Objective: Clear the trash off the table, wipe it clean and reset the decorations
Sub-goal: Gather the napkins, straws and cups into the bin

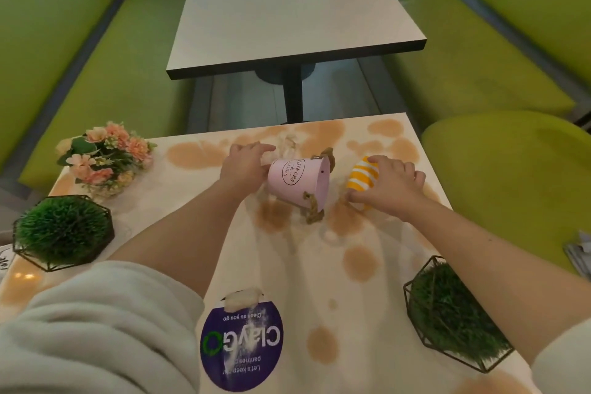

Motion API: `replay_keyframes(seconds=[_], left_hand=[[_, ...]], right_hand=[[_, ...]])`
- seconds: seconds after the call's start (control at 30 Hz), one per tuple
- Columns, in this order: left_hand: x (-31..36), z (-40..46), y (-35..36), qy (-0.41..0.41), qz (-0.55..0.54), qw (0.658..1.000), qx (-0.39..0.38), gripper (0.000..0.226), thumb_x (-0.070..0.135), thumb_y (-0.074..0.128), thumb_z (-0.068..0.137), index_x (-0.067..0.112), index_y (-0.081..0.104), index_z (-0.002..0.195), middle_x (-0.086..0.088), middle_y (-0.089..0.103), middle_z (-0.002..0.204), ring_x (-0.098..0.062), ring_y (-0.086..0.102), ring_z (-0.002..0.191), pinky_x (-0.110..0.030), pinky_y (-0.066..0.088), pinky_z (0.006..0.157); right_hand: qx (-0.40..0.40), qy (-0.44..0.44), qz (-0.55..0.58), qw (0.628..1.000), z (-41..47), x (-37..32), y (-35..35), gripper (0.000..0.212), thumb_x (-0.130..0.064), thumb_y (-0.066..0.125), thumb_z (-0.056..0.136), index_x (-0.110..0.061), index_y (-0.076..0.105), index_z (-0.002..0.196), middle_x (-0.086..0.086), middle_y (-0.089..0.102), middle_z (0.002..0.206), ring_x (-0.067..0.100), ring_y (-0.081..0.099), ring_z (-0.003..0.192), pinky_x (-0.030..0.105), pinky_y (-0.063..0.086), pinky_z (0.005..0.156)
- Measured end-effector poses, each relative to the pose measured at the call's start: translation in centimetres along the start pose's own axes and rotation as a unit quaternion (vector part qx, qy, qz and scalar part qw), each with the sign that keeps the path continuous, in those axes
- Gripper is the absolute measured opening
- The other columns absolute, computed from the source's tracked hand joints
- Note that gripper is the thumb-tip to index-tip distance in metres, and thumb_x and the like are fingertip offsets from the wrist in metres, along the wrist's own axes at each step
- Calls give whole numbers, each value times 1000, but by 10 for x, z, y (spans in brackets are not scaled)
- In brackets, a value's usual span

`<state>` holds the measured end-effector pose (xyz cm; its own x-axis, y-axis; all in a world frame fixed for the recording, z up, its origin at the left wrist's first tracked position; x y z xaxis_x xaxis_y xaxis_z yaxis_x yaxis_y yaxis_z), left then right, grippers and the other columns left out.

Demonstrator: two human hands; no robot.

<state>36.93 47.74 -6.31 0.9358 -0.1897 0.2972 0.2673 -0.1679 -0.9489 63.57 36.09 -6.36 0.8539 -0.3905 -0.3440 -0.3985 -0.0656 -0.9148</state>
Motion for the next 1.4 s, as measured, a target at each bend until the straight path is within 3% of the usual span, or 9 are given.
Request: replay_keyframes(seconds=[0.3,0.47,0.7,0.8,0.87,1.07,1.13,1.27,1.4], left_hand=[[-12,-6,-5,-17,53,996,66,36,36,53,97,24,60,130,-9,59,123,-31,43,116,-37,37,92],[-24,-27,-27,-109,-61,987,100,35,30,40,102,9,55,127,-14,56,124,-34,47,115,-43,41,93],[-30,-85,-46,-168,-269,945,80,34,35,25,96,13,51,97,-6,55,99,-24,48,84,-34,34,69],[-16,-114,-62,-172,-360,913,84,60,64,35,88,10,61,97,-3,62,94,-23,56,86,-38,44,75],[-8,-135,-69,-173,-392,900,81,50,55,52,89,5,60,94,-4,61,92,-21,55,80,-34,43,68],[-4,-184,-83,-168,-430,887,27,17,31,59,91,16,52,96,-3,58,98,-21,59,86,-34,55,63],[-13,-206,-91,-173,-436,883,-11,20,28,55,95,12,49,106,-2,55,98,-15,58,81,-25,54,55],[-38,-265,-106,-151,-516,832,-138,35,47,63,90,15,64,103,-7,72,98,-23,70,89,-38,60,80],[-101,-323,-119,-171,-520,825,-143,40,41,74,83,17,63,112,-5,74,100,-20,71,94,-35,60,78]], right_hand=[[2,-30,18,999,-7,-8,-3,81,-61,74,59,-43,40,131,-3,25,134,29,34,122,43,25,101],[19,-27,56,998,-22,-10,-15,73,-55,78,61,-44,45,125,-3,23,134,28,30,123,41,24,100],[54,-11,173,983,-61,-33,-44,61,-52,77,66,-44,49,121,-4,28,129,27,32,124,41,22,102],[72,-24,231,970,-86,-54,-56,59,-52,78,66,-45,49,118,-7,29,126,25,33,123,38,21,99],[73,-49,241,966,-109,-73,-60,60,-51,78,66,-46,49,118,-8,29,125,23,33,122,34,19,96],[52,-88,224,969,-169,-123,-46,66,-59,77,67,-44,47,123,-5,30,134,23,32,124,40,22,103],[40,-104,221,969,-193,-144,-39,66,-59,78,65,-47,44,120,-6,28,132,22,31,124,39,20,104],[25,-149,217,965,-251,-194,-21,74,-51,78,61,-44,37,122,-11,28,119,14,27,121,35,19,99],[-2,-206,175,963,-313,-258,7,80,-55,75,61,-40,32,127,-11,28,121,13,29,116,31,20,95]])
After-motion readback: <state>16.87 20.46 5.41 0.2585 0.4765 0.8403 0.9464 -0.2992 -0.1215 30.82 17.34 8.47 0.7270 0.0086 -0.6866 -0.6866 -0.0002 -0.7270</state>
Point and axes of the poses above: each hand's wrist, its own z-axis towards the middle knuckle, its own y-axis out of the palm, x = y × z, the point moved 7 cm from there along z, towards the middle knuckle
